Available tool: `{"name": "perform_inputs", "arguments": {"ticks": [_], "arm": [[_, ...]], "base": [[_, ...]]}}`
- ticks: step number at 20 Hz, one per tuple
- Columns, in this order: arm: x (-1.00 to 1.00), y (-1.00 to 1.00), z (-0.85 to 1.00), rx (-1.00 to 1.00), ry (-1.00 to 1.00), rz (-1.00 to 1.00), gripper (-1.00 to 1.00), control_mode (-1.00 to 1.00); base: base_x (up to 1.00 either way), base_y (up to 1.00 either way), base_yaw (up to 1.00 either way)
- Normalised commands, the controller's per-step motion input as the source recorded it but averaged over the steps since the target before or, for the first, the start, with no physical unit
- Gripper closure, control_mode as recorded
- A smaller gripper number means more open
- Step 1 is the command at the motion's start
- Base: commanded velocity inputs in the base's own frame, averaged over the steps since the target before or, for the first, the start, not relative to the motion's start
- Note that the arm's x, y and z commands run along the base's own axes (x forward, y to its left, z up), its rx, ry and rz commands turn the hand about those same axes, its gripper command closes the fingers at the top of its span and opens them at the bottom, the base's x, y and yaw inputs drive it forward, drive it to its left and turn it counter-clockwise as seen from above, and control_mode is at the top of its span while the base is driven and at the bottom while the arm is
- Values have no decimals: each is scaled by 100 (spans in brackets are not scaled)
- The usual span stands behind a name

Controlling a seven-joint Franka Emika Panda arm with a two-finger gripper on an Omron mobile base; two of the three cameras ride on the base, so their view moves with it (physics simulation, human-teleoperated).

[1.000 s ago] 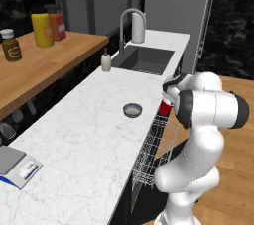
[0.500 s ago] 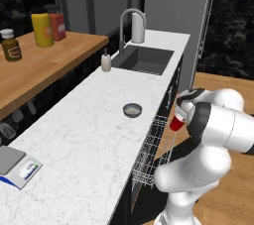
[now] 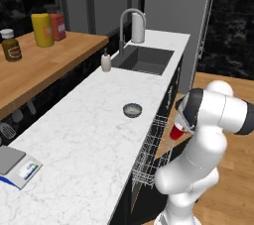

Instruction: Pick up the cup and bowl from the counter, place them in the dishwasher, and close the dishwasher door.

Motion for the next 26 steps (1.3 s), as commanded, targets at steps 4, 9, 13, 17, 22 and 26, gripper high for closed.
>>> {"name": "perform_inputs", "arguments": {"ticks": [4, 9, 13, 17, 22, 26], "arm": [[0, -1, -61, 6, -6, 11, 100, -100], [4, 0, -54, 0, -1, 13, 100, -100], [12, 3, -45, -1, 2, 1, 100, -100], [22, 7, -35, -1, 1, 0, 100, -100], [22, 0, -28, 0, 0, 0, 100, -100], [26, 0, -29, 0, 0, 0, 100, -100]], "base": [[0, 0, 0], [0, 0, 0], [0, 0, 0], [0, 0, 0], [0, 0, 0], [0, 0, 0]]}}
